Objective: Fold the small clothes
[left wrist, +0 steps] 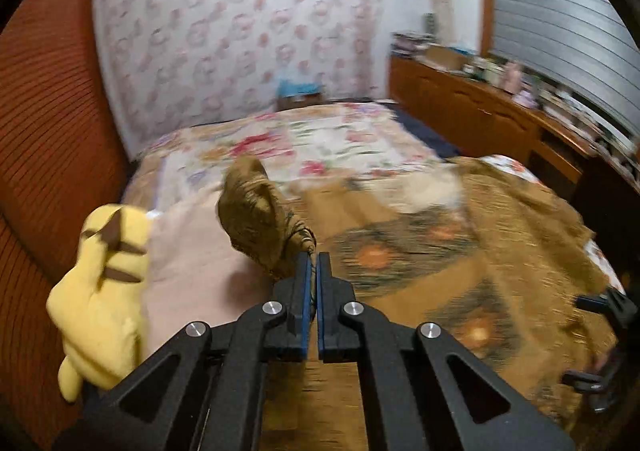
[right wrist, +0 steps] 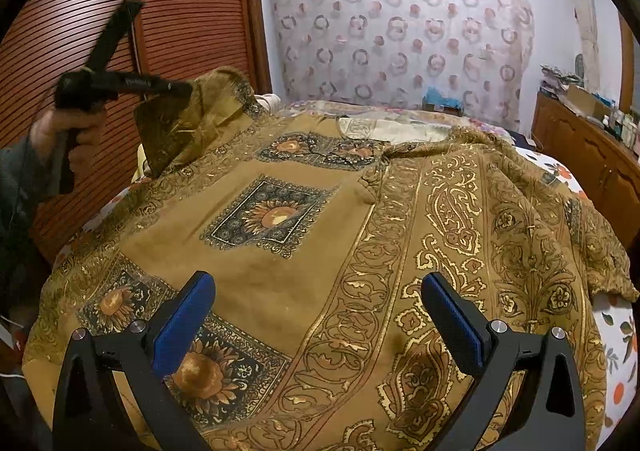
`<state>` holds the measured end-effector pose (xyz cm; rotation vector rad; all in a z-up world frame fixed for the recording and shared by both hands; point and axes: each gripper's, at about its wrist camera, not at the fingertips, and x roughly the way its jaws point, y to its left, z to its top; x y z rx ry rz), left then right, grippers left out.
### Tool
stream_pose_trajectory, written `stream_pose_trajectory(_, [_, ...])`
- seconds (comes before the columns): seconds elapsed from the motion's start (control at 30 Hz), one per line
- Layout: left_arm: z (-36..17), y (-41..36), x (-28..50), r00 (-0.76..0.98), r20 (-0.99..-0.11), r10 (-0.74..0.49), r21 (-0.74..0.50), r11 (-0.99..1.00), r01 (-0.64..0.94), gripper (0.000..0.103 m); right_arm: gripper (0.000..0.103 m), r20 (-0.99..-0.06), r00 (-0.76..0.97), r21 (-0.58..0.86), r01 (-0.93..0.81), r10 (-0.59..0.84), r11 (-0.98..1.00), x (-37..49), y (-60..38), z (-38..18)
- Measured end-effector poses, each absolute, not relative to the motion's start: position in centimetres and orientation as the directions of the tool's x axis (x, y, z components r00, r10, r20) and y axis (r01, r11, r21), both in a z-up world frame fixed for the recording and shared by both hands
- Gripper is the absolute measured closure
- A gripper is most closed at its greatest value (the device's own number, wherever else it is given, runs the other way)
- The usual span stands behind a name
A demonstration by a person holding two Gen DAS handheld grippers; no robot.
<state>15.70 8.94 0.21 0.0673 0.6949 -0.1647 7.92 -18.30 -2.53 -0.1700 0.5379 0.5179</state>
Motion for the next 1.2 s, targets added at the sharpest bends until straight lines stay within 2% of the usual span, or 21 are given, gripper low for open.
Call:
stream_pose_trajectory(0.1, [0.4, 6.4, 14.6, 0.748, -0.646, -0.151, 0.027, 0.975, 0.22, 0.099, 0.001, -0.53, 0.731, -0.015, -0.514, 0.429, 0.857, 8.0, -18.5, -2.6])
stream_pose_trajectory(0.13, [0.4, 6.1, 14.1, 0.743, -0.646, -0.178, 0.009, 0.97, 0.241, 0.095, 0.001, -0.533, 0.729, -0.013, -0.515, 0.43, 0.857, 8.0, -18.6, -2.6])
stream_pose_trajectory(0.2, [0.4, 6.1, 13.1, 0.744, -0.638, -0.201, -0.013, 0.968, 0.25, 0.065, 0.001, -0.538, 0.722, -0.001, -0.517, 0.436, 0.856, 8.2, -18.8, -2.6])
stream_pose_trajectory(0.27, [0.1, 6.6, 12.1, 0.752, -0.628, -0.198, -0.016, 0.97, 0.242, 0.051, 0.001, -0.545, 0.709, 0.018, -0.523, 0.447, 0.852, 8.5, -19.1, -2.4])
stream_pose_trajectory(0.3, [-0.2, 7.0, 11.7, 0.752, -0.63, -0.193, -0.015, 0.972, 0.236, 0.037, 0.004, -0.545, 0.707, 0.017, -0.528, 0.45, 0.849, 8.7, -19.3, -2.2])
stream_pose_trajectory(0.37, [-1.1, 8.0, 10.8, 0.757, -0.631, -0.17, -0.012, 0.978, 0.209, 0.023, 0.009, -0.541, 0.713, 0.007, -0.526, 0.446, 0.85, 9.2, -19.6, -1.5])
stream_pose_trajectory(0.4, [-1.8, 8.6, 10.4, 0.757, -0.634, -0.157, -0.013, 0.981, 0.193, 0.023, 0.014, -0.535, 0.717, 0.006, -0.527, 0.448, 0.85, 9.5, -19.7, -1.0])
stream_pose_trajectory(0.5, [-4.1, 9.9, 10.0, 0.732, -0.67, -0.127, -0.018, 0.988, 0.155, 0.023, 0.02, -0.515, 0.719, -0.006, -0.547, 0.466, 0.837, 10.5, -19.2, 0.4])
stream_pose_trajectory(0.67, [-7.6, 12.1, 10.2, 0.687, -0.724, -0.056, -0.017, 0.998, 0.064, 0.023, 0.021, -0.483, 0.725, -0.065, -0.589, 0.491, 0.806, 13.0, -16.8, 2.0])
stream_pose_trajectory(0.83, [-9.8, 13.1, 10.4, 0.654, -0.756, -0.026, -0.015, 1.0, 0.022, 0.023, 0.021, -0.499, 0.7, -0.107, -0.635, 0.511, 0.765, 16.5, -12.9, 1.6])
stream_pose_trajectory(0.97, [-10.4, 13.2, 10.6, 0.635, -0.772, -0.035, -0.027, 0.999, 0.023, 0.023, 0.021, -0.566, 0.637, -0.09, -0.679, 0.524, 0.728, 19.3, -10.0, 0.2])
stream_pose_trajectory(1.13, [-10.6, 13.7, 10.8, 0.626, -0.778, -0.048, -0.048, 0.999, 0.018, 0.018, 0.034, -0.639, 0.569, -0.037, -0.695, 0.518, 0.718, 23.1, -6.1, -1.2])
stream_pose_trajectory(1.2, [-10.6, 13.6, 10.9, 0.623, -0.781, -0.042, -0.043, 0.999, 0.013, 0.015, 0.043, -0.659, 0.54, -0.013, -0.704, 0.523, 0.71, 24.4, -4.8, -1.7])
